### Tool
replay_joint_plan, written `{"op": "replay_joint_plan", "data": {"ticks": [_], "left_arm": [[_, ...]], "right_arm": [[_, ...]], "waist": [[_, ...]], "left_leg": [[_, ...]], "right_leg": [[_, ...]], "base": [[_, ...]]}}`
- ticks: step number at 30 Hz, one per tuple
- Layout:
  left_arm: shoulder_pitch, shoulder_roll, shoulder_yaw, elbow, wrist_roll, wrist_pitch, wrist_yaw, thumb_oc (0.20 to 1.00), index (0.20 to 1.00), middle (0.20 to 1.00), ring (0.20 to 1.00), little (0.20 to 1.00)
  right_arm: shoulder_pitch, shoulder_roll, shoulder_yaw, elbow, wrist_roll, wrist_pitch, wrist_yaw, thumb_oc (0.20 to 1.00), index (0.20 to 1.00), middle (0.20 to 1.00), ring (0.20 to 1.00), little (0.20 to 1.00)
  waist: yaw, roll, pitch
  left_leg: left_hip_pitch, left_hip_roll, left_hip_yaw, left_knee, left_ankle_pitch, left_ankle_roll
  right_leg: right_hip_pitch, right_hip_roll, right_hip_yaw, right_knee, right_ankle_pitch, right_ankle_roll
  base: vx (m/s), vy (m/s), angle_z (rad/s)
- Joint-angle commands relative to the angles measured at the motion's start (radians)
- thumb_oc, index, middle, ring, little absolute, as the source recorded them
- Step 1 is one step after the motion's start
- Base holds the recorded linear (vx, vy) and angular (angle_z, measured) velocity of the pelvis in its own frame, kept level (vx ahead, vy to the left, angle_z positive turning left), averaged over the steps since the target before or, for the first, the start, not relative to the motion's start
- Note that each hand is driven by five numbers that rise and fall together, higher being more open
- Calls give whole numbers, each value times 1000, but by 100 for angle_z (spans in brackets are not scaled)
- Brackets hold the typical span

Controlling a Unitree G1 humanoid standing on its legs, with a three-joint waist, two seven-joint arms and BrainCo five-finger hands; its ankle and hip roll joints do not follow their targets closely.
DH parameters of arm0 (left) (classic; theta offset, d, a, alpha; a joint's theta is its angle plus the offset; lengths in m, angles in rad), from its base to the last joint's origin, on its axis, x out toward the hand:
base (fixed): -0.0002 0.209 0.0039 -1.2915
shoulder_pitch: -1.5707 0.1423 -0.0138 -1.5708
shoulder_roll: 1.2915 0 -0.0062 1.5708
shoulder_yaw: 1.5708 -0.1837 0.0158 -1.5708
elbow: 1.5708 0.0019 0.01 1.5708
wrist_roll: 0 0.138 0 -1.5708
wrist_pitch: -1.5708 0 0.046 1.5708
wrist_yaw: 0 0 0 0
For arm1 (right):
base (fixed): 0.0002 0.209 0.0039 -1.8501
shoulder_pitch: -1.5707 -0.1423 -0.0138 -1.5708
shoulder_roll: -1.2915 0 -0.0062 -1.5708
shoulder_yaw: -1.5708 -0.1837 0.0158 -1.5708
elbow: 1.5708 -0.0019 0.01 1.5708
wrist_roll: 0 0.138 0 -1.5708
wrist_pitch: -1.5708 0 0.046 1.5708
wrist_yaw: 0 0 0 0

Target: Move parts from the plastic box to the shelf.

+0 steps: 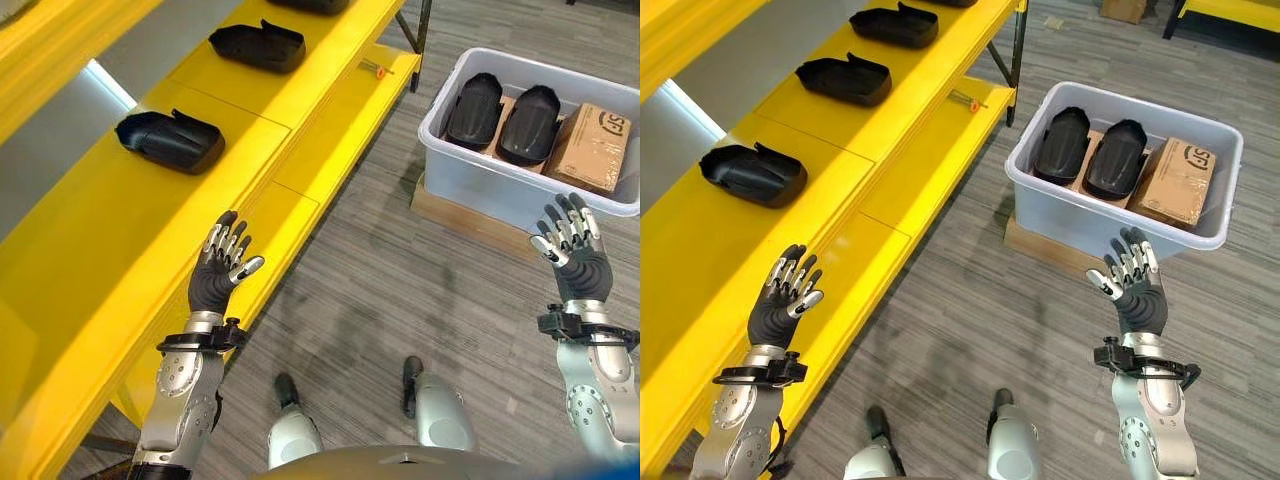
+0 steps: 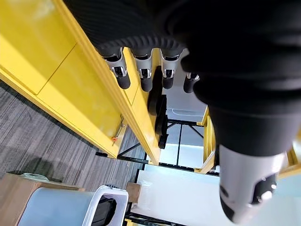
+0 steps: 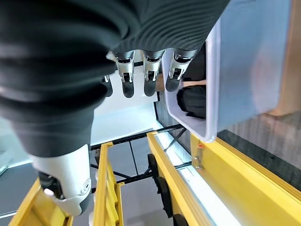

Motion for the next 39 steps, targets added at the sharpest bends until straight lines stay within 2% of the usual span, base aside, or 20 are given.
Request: {"op": "replay_joint_plan", "data": {"ticks": [1, 3, 4, 5, 6, 8, 10, 12, 15, 17, 22, 26, 28, 29, 30, 31, 32, 33, 36, 39], "left_arm": [[-19, 42, 21, -56, 19, -69, -4, 1000, 1000, 1000, 1000, 1000], [-25, 43, 17, -51, 27, -69, 1, 1000, 1000, 1000, 1000, 1000], [-34, 40, 13, -48, 31, -72, 11, 1000, 1000, 1000, 1000, 1000], [-34, 41, 13, -47, 31, -72, 11, 1000, 1000, 1000, 1000, 1000], [-43, 37, 5, -41, 34, -69, 17, 1000, 1000, 1000, 1000, 1000], [-39, 36, -8, -33, 35, -67, 13, 1000, 1000, 1000, 1000, 1000], [-37, 31, -13, -25, 36, -70, 12, 1000, 1000, 1000, 1000, 1000], [-39, 36, -34, -17, 45, -73, 5, 1000, 1000, 1000, 1000, 1000], [-42, 20, -44, -9, 31, -79, 0, 1000, 1000, 1000, 1000, 1000], [-53, 18, -50, -5, 28, -84, -5, 1000, 1000, 1000, 1000, 1000], [-55, 24, -56, -11, 31, -88, 3, 1000, 1000, 1000, 1000, 1000], [-65, 49, -46, -3, 53, -81, 29, 1000, 1000, 1000, 1000, 1000], [-65, 49, -46, -3, 53, -81, 29, 1000, 1000, 1000, 1000, 1000], [-70, 63, -43, -6, 67, -77, 39, 1000, 1000, 1000, 1000, 1000], [-70, 63, -43, -6, 67, -77, 39, 1000, 1000, 1000, 1000, 1000], [-73, 71, -48, -13, 76, -72, 42, 1000, 1000, 1000, 1000, 1000], [-72, 75, -48, -23, 83, -67, 43, 1000, 1000, 1000, 1000, 1000], [-71, 75, -48, -23, 84, -67, 43, 1000, 1000, 1000, 1000, 1000], [-60, 72, -52, -30, 62, -65, 31, 1000, 1000, 1000, 1000, 1000], [-50, 68, -45, -24, 59, -68, 34, 1000, 1000, 1000, 1000, 1000]], "right_arm": [[-42, 10, -12, -26, -29, -70, 8, 1000, 1000, 1000, 1000, 1000], [-34, 3, 4, -30, -45, -65, 10, 1000, 1000, 1000, 1000, 1000], [-38, -2, 40, -19, -51, -52, 19, 1000, 1000, 1000, 1000, 1000], [-39, -2, 40, -18, -51, -52, 19, 1000, 1000, 1000, 1000, 1000], [-52, 3, 64, -4, -49, -48, 20, 1000, 1000, 1000, 1000, 1000], [-69, 3, 93, 16, -38, -38, 44, 1000, 1000, 1000, 1000, 1000], [-75, -1, 101, 34, -43, -39, 48, 1000, 1000, 1000, 1000, 1000], [-91, -5, 131, 64, -61, -35, 58, 1000, 1000, 1000, 1000, 1000], [-109, 10, 159, 64, -66, -23, 87, 1000, 1000, 1000, 1000, 1000], [-104, 10, 159, 59, -70, -19, 93, 1000, 1000, 1000, 1000, 1000], [-140, 46, 220, 81, -58, 12, 107, 1000, 1000, 1000, 1000, 1000], [-150, 69, 251, 84, -57, 31, 117, 1000, 1000, 1000, 1000, 1000], [-150, 69, 251, 84, -57, 31, 117, 1000, 1000, 1000, 1000, 1000], [-145, 73, 264, 78, -59, 37, 123, 1000, 1000, 1000, 1000, 1000], [-145, 73, 264, 78, -59, 37, 123, 1000, 1000, 1000, 1000, 1000], [-134, 78, 266, 72, -58, 42, 126, 1000, 1000, 1000, 1000, 1000], [-135, 90, 267, 69, -62, 42, 116, 1000, 1000, 1000, 1000, 1000], [-135, 90, 267, 69, -62, 42, 116, 1000, 1000, 1000, 1000, 1000], [-149, 99, 270, 85, -48, 35, 105, 1000, 1000, 1000, 1000, 1000], [-165, 95, 270, 94, -62, 37, 99, 1000, 1000, 1000, 1000, 1000]], "waist": [[3, -11, 2], [12, -30, 9], [33, -51, 14], [31, -52, 11], [50, -68, 12], [74, -82, 19], [89, -76, 18], [130, -64, 12], [143, -62, -5], [140, -63, -10], [134, -92, -65], [130, -99, -76], [131, -100, -76], [117, -92, -59], [117, -92, -59], [99, -74, -36], [98, -60, -30], [95, -60, -29], [95, -46, -32], [81, -47, -18]], "left_leg": [[105, 28, -23, 206, -79, -45], [60, 0, -71, 290, -91, -23], [18, -112, -148, 325, -169, 10], [12, -115, -148, 326, -168, 13], [-41, -204, -192, 321, -260, 38], [-118, -276, -225, 205, -346, 59], [-144, -297, -243, 109, -305, 57], [-202, -366, -347, -28, -232, 35], [-152, -379, -389, -48, -240, 56], [-136, -377, -364, -54, -233, 51], [-84, -398, -295, -15, -320, 117], [-19, -408, -258, -18, -369, 156], [-19, -408, -256, -18, -369, 156], [19, -415, -255, -13, -393, 176], [19, -416, -255, -13, -393, 176], [49, -411, -268, -8, -406, 188], [79, -406, -249, -10, -426, 193], [82, -407, -252, -10, -427, 193], [126, -387, -231, -35, -455, 172], [183, -373, -217, -59, -482, 146]], "right_leg": [[11, -35, 111, -117, 131, 92], [46, -24, 114, -160, 135, 74], [73, -13, 143, -203, 143, 71], [70, -16, 142, -207, 147, 72], [93, -13, 164, -234, 152, 78], [144, 5, 199, -256, 145, 100], [168, 15, 211, -271, 140, 104], [228, 65, 260, -304, 132, 103], [279, 76, 314, -321, 111, 108], [298, 65, 319, -332, 112, 115], [303, 2, 376, -329, 135, 157], [246, -9, 383, -147, 184, 204], [243, -9, 385, -141, 182, 204], [184, -1, 389, 8, 263, 224], [183, -1, 390, 9, 263, 224], [127, 16, 375, 128, 285, 216], [91, -40, 300, 128, 283, 194], [95, -41, 296, 128, 281, 194], [72, -112, 219, -77, 266, 190], [44, -166, 196, -324, 370, 230]], "base": [[104, -199, -15], [110, -192, -34], [104, -146, -30], [145, -136, -11], [127, -92, -25], [321, -28, -35], [263, 71, -42], [345, 73, -80], [312, 147, -96], [187, 125, -135], [246, 197, -62], [176, 108, -51], [63, 29, -6], [86, 44, 6], [151, 92, 7], [159, 102, 15], [163, 101, 12], [156, 55, 8], [167, -65, -7], [228, -171, -40]]}}
